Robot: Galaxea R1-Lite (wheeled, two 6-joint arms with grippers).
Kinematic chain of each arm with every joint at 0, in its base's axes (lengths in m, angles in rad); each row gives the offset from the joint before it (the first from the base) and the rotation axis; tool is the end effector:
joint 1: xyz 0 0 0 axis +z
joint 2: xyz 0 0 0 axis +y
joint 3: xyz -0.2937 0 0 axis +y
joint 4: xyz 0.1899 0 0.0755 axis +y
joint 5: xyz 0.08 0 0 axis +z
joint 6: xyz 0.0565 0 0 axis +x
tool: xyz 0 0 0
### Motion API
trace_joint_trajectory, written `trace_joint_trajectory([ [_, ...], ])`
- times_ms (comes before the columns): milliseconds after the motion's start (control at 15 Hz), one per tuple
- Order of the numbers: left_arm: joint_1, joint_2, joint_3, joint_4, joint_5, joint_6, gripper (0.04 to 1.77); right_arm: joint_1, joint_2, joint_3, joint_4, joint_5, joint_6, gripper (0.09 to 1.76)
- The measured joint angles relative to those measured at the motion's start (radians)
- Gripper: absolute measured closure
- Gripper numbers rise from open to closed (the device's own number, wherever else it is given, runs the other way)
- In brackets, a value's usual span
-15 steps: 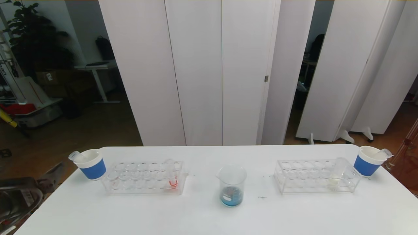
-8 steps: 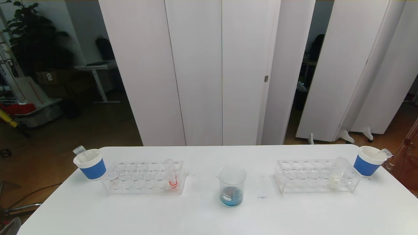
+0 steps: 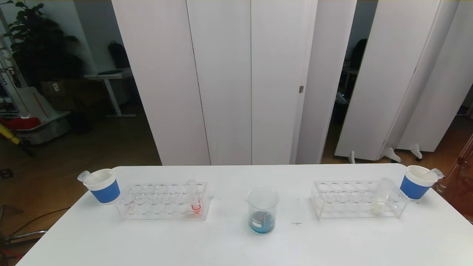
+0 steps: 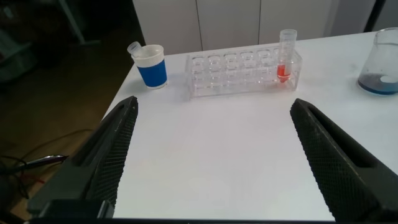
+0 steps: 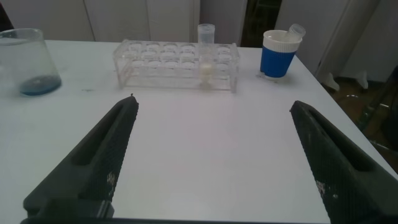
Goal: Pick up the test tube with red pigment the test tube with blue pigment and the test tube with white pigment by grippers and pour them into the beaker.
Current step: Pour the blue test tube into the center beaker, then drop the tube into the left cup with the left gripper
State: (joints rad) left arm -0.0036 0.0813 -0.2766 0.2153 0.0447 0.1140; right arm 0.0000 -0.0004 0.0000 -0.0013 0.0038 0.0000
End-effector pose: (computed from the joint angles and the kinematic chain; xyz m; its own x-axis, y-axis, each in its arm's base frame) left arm 0.0153 0.0025 0.1320 0.9990 0.0411 -0.0200 -0.0385 0.9927 0.1146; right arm 0.0327 0.0002 0.0757 1.0000 0.0038 0.0017 -0.0038 1.0000 0.0000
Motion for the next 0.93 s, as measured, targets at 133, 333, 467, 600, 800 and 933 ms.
trace_joint_trajectory([
  [133,0.001,-0.046,0.060,-0.003,-0.024,-0.011,0.06,0.000,0.000,0.000,0.000,0.000,0.000,0.10],
  [333,0.001,-0.075,0.168,-0.131,-0.039,-0.038,0.06,0.000,0.000,0.000,0.000,0.000,0.000,0.10],
  [467,0.001,-0.081,0.244,-0.204,-0.055,-0.043,0.06,0.000,0.000,0.000,0.000,0.000,0.000,0.10],
  [600,0.001,-0.083,0.267,-0.208,-0.064,-0.048,0.06,0.000,0.000,0.000,0.000,0.000,0.000,0.10],
  [800,0.001,-0.083,0.274,-0.208,-0.064,-0.050,0.06,0.000,0.000,0.000,0.000,0.000,0.000,0.10],
  [933,0.001,-0.084,0.275,-0.208,-0.063,-0.050,0.06,0.000,0.000,0.000,0.000,0.000,0.000,0.10],
])
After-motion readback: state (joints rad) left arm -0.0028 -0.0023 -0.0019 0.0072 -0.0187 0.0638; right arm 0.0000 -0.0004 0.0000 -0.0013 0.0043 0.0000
